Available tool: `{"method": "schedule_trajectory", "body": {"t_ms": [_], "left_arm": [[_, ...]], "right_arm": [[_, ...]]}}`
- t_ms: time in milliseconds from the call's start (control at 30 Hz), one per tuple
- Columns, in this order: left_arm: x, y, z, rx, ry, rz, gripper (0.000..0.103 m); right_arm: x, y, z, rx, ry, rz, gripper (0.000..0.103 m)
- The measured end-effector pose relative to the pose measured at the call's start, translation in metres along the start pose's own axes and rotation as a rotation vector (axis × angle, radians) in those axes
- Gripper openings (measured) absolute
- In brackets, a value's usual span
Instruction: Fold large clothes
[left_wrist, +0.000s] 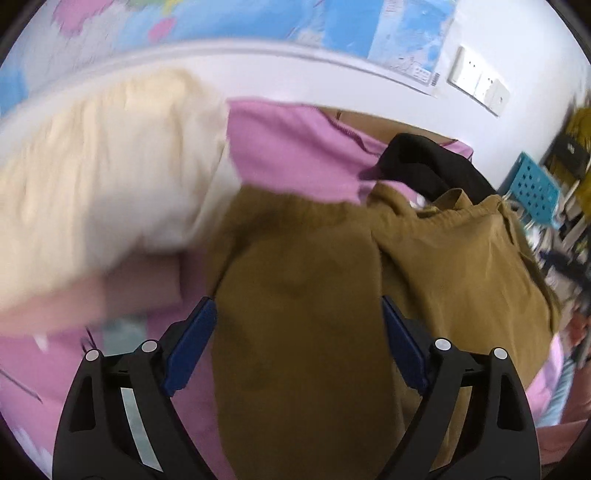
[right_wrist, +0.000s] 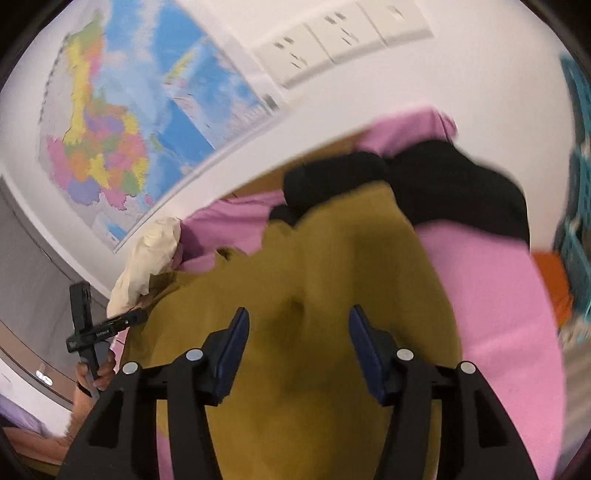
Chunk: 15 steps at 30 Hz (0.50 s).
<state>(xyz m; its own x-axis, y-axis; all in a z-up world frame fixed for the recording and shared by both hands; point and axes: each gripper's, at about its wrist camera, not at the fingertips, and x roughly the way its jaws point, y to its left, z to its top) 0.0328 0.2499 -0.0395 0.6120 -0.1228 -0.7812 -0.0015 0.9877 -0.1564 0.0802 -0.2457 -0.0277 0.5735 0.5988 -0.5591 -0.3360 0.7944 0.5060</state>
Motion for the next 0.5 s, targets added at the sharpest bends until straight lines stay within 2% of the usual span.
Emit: {"method": "schedule_trajectory", "body": {"t_ms": [67, 133, 200, 267, 333, 400, 500], "left_arm": [[0.010, -0.005, 0.013, 0.023, 0.008, 0.002, 0.086], [0.029, -0.008, 0.025, 0.026, 0.037, 0.012, 0.086], [0.049, -0.006, 0.030, 0.017, 0.088, 0.027, 0.084], [0.062, -0.002, 0.031, 0.003, 0.129, 0.026, 0.086], [0.074, 0.004, 0.025, -0.028, 0.164, 0.010, 0.086], [0.070, 0.003, 0.021, -0.026, 0.137, 0.025, 0.086], [0.057, -0.004, 0.019, 0.005, 0.092, 0.099, 0.085]], "right_arm": [[0.009, 0.007, 0.010, -0.036, -0.004, -0.003, 0.056], [0.030, 0.009, 0.024, -0.060, 0.006, -0.079, 0.056], [0.057, 0.002, 0.031, -0.039, 0.053, -0.087, 0.056], [0.082, -0.017, 0.034, 0.026, 0.127, -0.124, 0.056], [0.099, -0.037, 0.027, 0.087, 0.190, -0.077, 0.056], [0.094, -0.052, 0.021, 0.161, 0.161, -0.020, 0.052], [0.082, -0.050, 0.017, 0.172, 0.138, -0.022, 0.054]]}}
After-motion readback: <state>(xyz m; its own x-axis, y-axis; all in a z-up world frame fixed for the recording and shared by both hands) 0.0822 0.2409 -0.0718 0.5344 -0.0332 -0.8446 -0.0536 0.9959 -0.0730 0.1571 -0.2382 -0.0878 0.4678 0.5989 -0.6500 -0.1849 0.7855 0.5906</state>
